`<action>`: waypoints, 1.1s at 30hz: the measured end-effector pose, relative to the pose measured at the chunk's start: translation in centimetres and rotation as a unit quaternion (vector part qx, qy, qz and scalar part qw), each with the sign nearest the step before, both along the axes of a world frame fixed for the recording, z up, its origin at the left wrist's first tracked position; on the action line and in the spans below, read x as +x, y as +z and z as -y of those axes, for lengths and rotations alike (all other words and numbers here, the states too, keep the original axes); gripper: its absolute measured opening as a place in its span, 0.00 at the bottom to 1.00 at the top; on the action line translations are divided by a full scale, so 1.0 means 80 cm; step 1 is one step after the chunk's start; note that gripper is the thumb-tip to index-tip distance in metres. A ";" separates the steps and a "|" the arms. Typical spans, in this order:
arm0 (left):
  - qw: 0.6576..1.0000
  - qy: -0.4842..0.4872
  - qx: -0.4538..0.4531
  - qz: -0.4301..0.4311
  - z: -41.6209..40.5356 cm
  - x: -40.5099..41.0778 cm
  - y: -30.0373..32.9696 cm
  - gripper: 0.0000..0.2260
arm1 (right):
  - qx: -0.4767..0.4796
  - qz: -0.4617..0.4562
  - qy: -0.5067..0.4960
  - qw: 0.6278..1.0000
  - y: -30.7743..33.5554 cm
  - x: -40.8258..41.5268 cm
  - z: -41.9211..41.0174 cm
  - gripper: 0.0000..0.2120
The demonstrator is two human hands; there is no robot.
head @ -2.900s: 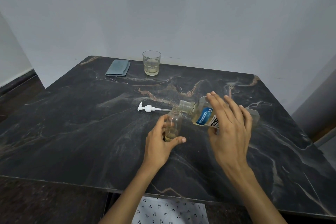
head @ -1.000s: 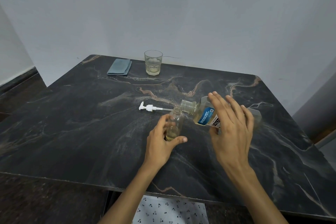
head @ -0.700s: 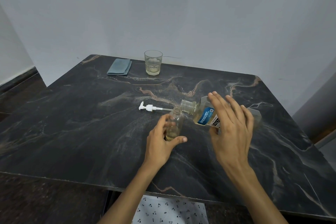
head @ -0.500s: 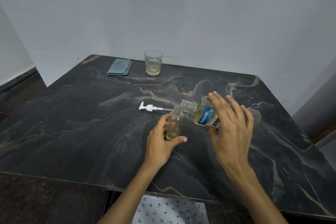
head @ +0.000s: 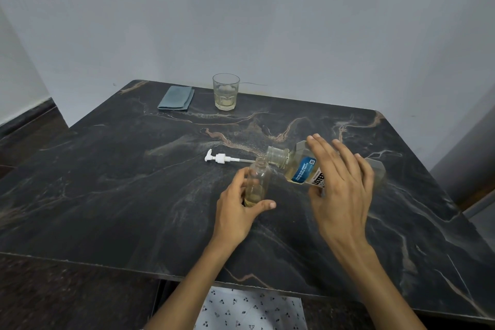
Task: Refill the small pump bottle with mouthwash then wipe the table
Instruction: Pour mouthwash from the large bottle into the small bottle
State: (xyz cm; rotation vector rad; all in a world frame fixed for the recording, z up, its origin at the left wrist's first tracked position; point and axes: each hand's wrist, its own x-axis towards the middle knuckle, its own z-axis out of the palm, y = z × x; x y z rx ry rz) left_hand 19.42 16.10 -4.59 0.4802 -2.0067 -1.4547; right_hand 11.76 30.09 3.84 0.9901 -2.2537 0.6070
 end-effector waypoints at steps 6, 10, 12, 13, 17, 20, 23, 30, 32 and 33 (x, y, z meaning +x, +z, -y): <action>1.000 0.002 0.001 0.003 -0.001 0.000 0.000 0.28 | 0.001 -0.001 -0.002 1.000 0.000 0.000 0.000 0.45; 1.000 0.008 -0.004 0.006 -0.001 0.000 0.000 0.28 | 0.003 -0.002 -0.002 1.000 0.001 -0.001 0.001 0.45; 1.000 0.011 -0.007 0.008 -0.001 0.000 0.000 0.29 | 0.003 -0.003 -0.002 1.000 0.001 -0.001 0.000 0.45; 1.000 0.012 -0.008 0.009 -0.001 0.000 0.001 0.29 | 0.002 -0.004 -0.002 1.000 0.000 -0.001 0.000 0.45; 1.000 0.008 -0.006 0.011 0.000 0.001 0.001 0.28 | 0.002 -0.004 -0.004 1.000 -0.001 -0.001 0.000 0.45; 1.000 0.007 -0.004 0.012 -0.001 0.001 0.003 0.28 | 0.001 -0.004 -0.004 1.000 0.000 -0.001 0.001 0.45; 1.000 0.006 -0.004 0.015 -0.002 0.002 0.004 0.27 | 0.000 -0.005 -0.007 1.000 0.000 -0.001 0.000 0.45; 1.000 -0.002 0.005 0.017 -0.002 0.003 0.006 0.27 | -0.001 -0.010 -0.005 1.000 0.000 -0.001 0.001 0.44; 1.000 -0.001 0.007 0.014 -0.002 0.003 0.006 0.27 | -0.002 -0.011 -0.004 1.000 0.000 -0.001 0.001 0.44; 1.000 -0.001 0.007 0.014 -0.002 0.003 0.006 0.27 | -0.002 -0.012 -0.003 1.000 0.000 -0.001 0.001 0.44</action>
